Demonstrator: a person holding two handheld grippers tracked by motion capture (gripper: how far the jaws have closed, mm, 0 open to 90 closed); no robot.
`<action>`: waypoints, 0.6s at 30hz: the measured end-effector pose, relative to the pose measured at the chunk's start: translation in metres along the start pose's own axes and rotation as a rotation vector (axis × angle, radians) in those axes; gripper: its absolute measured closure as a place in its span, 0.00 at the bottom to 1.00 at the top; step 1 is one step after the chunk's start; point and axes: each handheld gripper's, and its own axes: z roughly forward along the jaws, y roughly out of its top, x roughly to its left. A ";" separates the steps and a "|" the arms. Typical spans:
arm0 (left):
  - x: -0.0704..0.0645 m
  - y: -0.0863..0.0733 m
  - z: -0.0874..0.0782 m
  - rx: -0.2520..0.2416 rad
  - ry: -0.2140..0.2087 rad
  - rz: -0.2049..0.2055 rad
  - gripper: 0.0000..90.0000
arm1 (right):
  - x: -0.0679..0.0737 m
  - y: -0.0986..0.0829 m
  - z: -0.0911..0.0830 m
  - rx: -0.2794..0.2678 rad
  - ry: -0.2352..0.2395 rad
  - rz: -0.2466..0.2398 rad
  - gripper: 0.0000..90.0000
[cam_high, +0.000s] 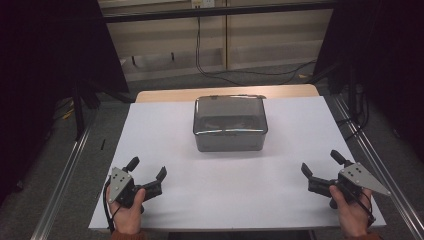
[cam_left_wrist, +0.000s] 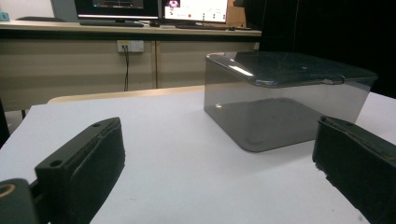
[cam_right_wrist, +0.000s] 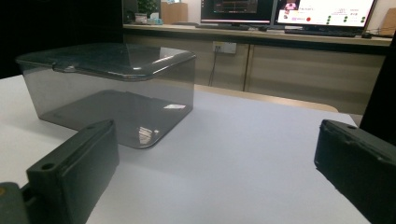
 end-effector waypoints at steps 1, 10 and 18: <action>0.000 0.000 0.000 0.000 -0.005 -0.011 0.03 | 0.000 0.000 0.000 -0.001 0.004 0.007 0.00; -0.002 -0.001 0.002 0.018 -0.009 -0.002 0.03 | 0.001 -0.002 0.004 0.001 0.032 0.015 0.00; -0.003 -0.002 0.002 0.023 -0.015 -0.003 0.04 | 0.007 -0.003 0.010 0.008 0.073 0.011 0.00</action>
